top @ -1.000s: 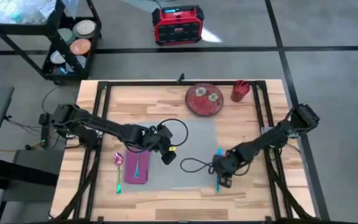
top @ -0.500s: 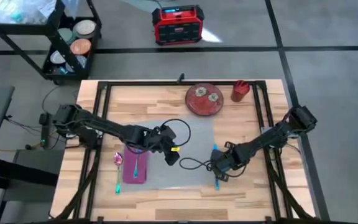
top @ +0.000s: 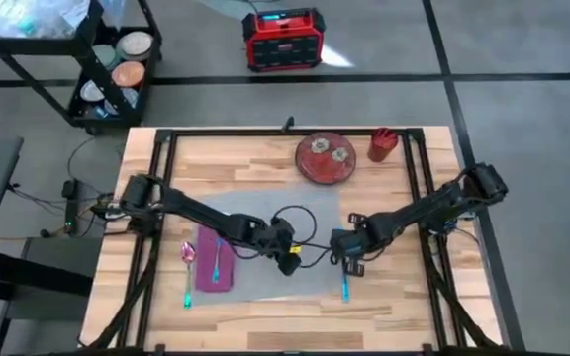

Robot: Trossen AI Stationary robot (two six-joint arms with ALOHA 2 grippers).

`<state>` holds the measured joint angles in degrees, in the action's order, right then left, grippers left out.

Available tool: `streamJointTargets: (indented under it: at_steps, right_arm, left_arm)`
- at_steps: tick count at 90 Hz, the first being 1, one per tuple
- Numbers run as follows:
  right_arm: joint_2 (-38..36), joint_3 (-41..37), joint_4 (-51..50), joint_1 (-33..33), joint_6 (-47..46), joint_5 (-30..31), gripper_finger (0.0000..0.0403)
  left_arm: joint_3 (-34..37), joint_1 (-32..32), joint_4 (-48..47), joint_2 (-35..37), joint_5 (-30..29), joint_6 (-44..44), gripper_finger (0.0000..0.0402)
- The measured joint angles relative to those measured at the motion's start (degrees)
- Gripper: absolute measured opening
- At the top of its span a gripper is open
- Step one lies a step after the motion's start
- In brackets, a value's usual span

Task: Set table place
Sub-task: Put the blue table knife on the gray table mat

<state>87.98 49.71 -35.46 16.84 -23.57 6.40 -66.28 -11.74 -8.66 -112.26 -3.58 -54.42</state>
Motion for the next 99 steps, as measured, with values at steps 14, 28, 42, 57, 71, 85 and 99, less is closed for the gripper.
streamJointTargets:
  at_steps: [14, 28, 42, 57, 71, 85, 99]
  right_arm:
    - [-3.85, -0.37, -0.98, -2.22, 0.63, 0.86, 0.0000]
    - [-3.96, -0.39, -3.32, -3.26, 1.51, 0.80, 0.0000]
    - [-2.26, -2.19, -2.44, -3.48, 0.78, -0.66, 0.0000]
    - [-2.02, -5.94, 4.50, -3.50, 0.48, -4.10, 0.0000]
    - [-1.58, -7.11, 5.17, -4.25, 0.50, -5.04, 0.0000]
    - [-1.57, -10.11, 8.70, -4.77, 1.04, -7.80, 0.0000]
    - [-1.61, -10.67, 11.29, -5.77, 2.51, -9.13, 0.0000]
  left_arm:
    - [-0.21, 0.01, 3.40, -2.14, 2.71, 1.73, 0.0001]
    - [-0.20, 0.02, 4.34, -2.98, 3.20, 2.35, 0.0000]
    - [-0.11, -0.03, 4.59, -3.03, 3.07, 2.53, 0.0000]
    - [-0.09, 0.19, 4.57, -3.07, 3.38, 2.91, 0.0000]
    - [-0.07, 0.19, 4.65, -3.12, 3.42, 2.90, 0.0000]
    - [-0.04, 0.17, 4.57, -3.14, 3.45, 3.14, 0.0000]
    - [-0.04, 0.17, 4.53, -3.16, 3.64, 2.72, 0.0000]
